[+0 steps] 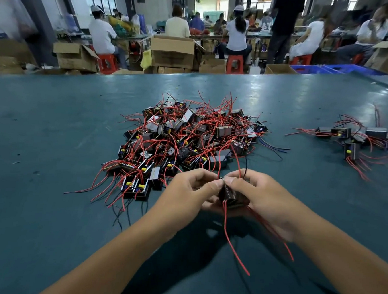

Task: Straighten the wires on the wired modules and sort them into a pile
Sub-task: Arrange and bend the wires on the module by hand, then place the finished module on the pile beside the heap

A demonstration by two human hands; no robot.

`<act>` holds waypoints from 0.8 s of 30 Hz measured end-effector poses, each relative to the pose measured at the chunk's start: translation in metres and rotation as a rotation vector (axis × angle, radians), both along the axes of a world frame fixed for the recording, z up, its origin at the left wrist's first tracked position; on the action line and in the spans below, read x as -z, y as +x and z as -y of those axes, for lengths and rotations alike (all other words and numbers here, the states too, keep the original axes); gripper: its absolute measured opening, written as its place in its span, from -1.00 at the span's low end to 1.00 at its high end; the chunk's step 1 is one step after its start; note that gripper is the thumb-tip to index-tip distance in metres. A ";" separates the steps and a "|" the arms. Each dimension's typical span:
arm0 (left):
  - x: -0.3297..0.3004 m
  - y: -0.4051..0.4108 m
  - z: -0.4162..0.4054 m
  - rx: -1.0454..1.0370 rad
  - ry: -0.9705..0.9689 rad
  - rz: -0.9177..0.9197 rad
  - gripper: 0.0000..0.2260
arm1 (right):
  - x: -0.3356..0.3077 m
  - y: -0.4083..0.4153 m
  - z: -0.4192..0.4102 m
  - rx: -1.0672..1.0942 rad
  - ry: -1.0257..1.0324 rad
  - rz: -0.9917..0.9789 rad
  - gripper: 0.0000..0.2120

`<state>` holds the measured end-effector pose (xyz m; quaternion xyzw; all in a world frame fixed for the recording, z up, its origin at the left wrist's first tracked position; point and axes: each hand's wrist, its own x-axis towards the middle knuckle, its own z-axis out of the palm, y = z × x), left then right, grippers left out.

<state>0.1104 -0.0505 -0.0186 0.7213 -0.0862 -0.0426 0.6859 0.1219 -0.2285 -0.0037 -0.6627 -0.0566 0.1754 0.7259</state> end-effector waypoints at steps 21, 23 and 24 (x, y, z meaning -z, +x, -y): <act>0.002 0.003 -0.012 -0.037 0.601 0.533 -0.85 | -0.051 0.115 0.146 0.425 -1.627 0.329 -0.60; -0.001 0.004 -0.016 -0.067 0.638 0.586 -0.83 | -0.051 0.120 0.144 0.491 -1.783 0.222 -0.36; -0.002 0.005 -0.017 -0.073 0.649 0.601 -0.83 | -0.046 0.119 0.131 0.489 -1.860 0.226 -0.29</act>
